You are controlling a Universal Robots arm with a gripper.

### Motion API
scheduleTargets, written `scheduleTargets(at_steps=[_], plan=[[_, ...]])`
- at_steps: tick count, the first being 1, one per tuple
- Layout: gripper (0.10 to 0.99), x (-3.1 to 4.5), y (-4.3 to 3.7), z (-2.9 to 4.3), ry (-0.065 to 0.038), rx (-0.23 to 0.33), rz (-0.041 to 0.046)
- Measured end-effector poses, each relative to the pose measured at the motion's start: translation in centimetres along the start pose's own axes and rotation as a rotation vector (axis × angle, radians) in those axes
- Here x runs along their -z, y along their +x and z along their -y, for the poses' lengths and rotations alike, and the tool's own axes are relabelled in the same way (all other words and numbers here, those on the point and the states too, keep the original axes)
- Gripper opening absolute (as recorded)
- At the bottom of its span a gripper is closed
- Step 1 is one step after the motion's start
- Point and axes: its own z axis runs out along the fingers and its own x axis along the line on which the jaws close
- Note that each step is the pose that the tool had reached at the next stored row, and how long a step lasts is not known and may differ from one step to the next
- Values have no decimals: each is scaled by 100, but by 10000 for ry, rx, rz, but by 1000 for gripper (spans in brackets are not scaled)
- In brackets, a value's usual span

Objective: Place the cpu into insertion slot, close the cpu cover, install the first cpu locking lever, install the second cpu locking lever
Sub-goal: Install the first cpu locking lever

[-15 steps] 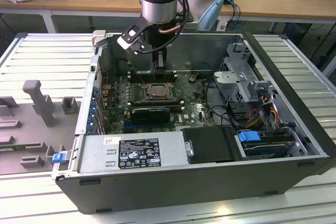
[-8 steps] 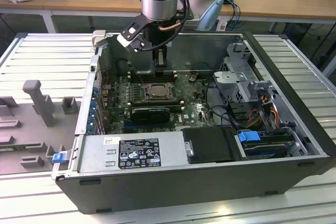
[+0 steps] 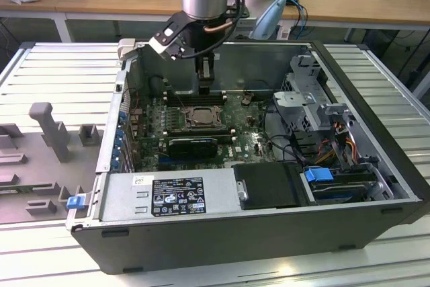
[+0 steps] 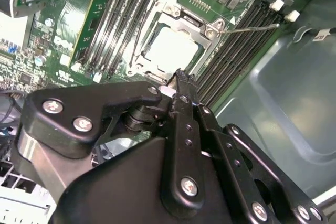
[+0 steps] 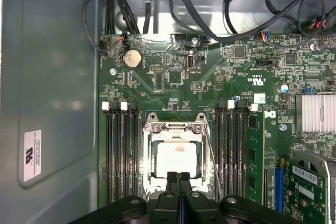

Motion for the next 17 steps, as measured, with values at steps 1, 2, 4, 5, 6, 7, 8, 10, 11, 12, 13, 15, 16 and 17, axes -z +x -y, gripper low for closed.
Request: scheduleTargets(at_steps=[1,2,4,5,6,7,8,10,11,12,13,15,16,17], plan=[[106,1,0,0,7,179,-6],[106,1,0,0,15,419,-17],[106,-1,0,0,27,799,-34],[106,-1,0,0,34,995,-42],[106,-1,0,0,41,1218,-51],[106,-2,0,0,45,1336,-57],[106,-2,0,0,51,1527,-65],[106,-2,0,0,59,1760,-76],[106,-2,0,0,63,1918,-83],[106,-2,0,0,67,2030,-87],[106,-2,0,0,72,2150,-93],[106,-2,0,0,84,2521,-109],[106,-2,0,0,88,2652,-115],[106,-2,0,0,92,2761,-119]])
